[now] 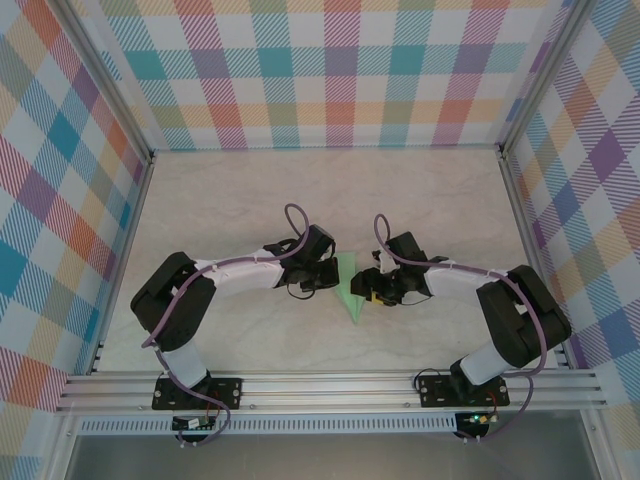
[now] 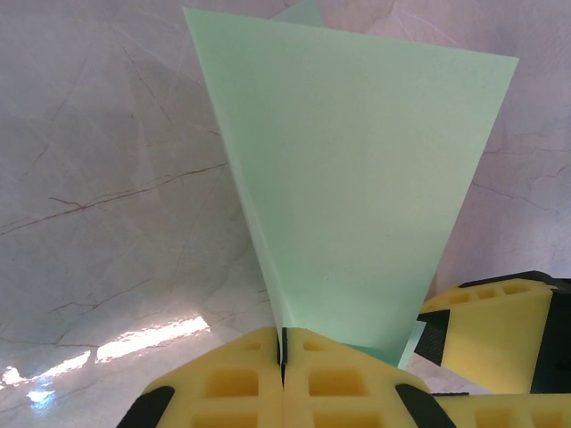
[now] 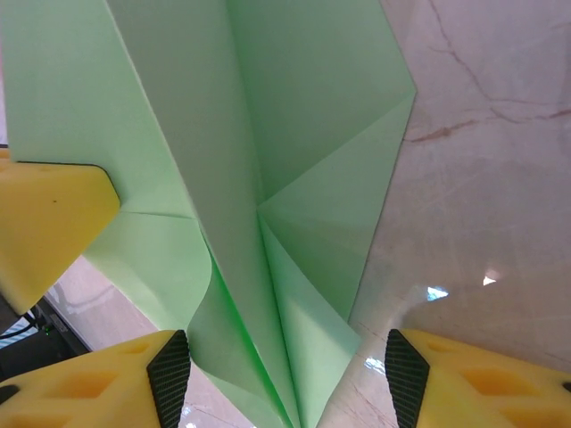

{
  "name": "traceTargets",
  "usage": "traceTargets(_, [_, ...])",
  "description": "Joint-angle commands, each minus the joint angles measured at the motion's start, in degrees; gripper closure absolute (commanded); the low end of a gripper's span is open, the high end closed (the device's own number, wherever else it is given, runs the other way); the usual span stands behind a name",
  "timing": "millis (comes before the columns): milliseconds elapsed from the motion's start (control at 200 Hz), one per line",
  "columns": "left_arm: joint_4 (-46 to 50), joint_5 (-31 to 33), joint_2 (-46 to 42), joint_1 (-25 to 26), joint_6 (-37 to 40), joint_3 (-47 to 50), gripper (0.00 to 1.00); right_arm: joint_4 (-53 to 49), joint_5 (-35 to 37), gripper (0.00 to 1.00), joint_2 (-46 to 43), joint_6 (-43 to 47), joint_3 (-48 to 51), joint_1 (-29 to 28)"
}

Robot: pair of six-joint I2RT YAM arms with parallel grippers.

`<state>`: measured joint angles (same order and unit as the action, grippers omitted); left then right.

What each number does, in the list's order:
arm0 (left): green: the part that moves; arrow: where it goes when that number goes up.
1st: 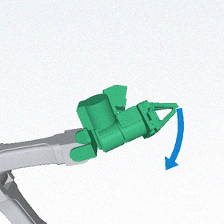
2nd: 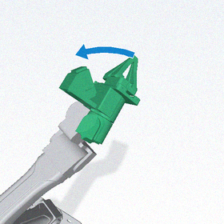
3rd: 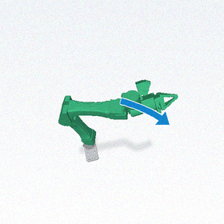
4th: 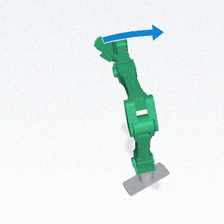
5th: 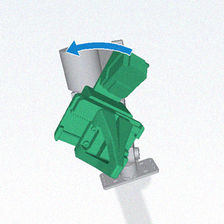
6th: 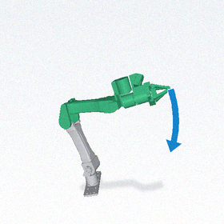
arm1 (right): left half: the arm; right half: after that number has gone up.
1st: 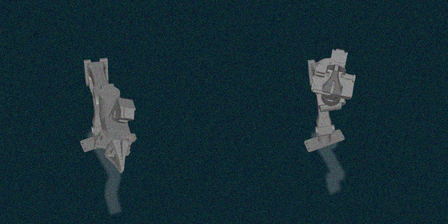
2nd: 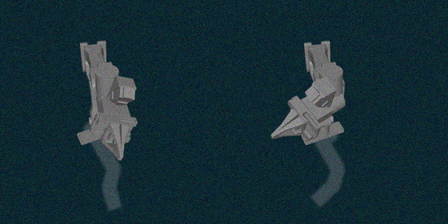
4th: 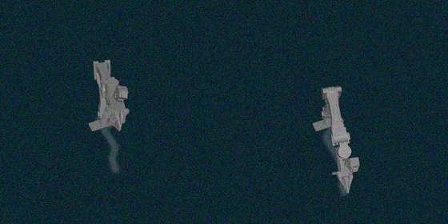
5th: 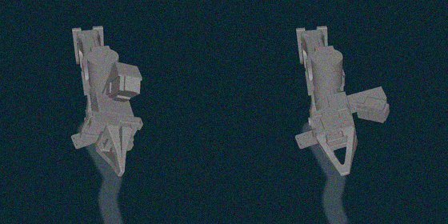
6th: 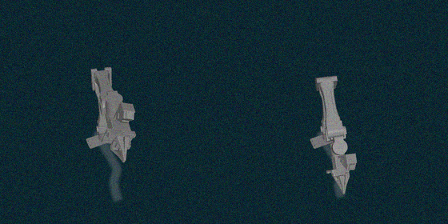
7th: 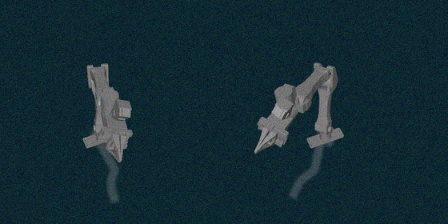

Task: Fold a paper plane with a square sheet of paper (pick it up from the middle)
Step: Move a paper plane to the center of the table.

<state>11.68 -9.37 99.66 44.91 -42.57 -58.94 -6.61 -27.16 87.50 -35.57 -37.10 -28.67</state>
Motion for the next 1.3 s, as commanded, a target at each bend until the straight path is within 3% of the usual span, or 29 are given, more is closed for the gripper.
traceTargets(0, [-0.7, -0.7, 0.5, -0.7, 0.9, 0.8, 0.98, 2.0, -1.9, 0.37, -0.1, -0.3, -1.2, -0.6])
traceTargets(440, [-1.4, -1.5, 1.1, -0.7, 0.7, 0.6, 0.96, 4.0, -5.7, 0.37, 1.6, 0.8, -1.8, -1.7])
traceTargets(710, [-1.8, -1.7, 1.1, -0.8, 0.5, 0.8, 0.96, 2.9, -3.7, 0.37, 1.4, 2.2, -2.2, -2.4])
traceTargets(1025, [-1.5, -1.4, 1.2, -0.8, 0.5, 1.1, 0.96, 1.9, -1.9, 0.49, 5.0, 2.9, -4.6, -3.5])
traceTargets(1300, [-1.3, -0.7, 1.2, -0.8, 0.4, 1.5, 0.96, 0.1, 0.0, 0.66, 6.2, 3.8, -5.7, -4.6])
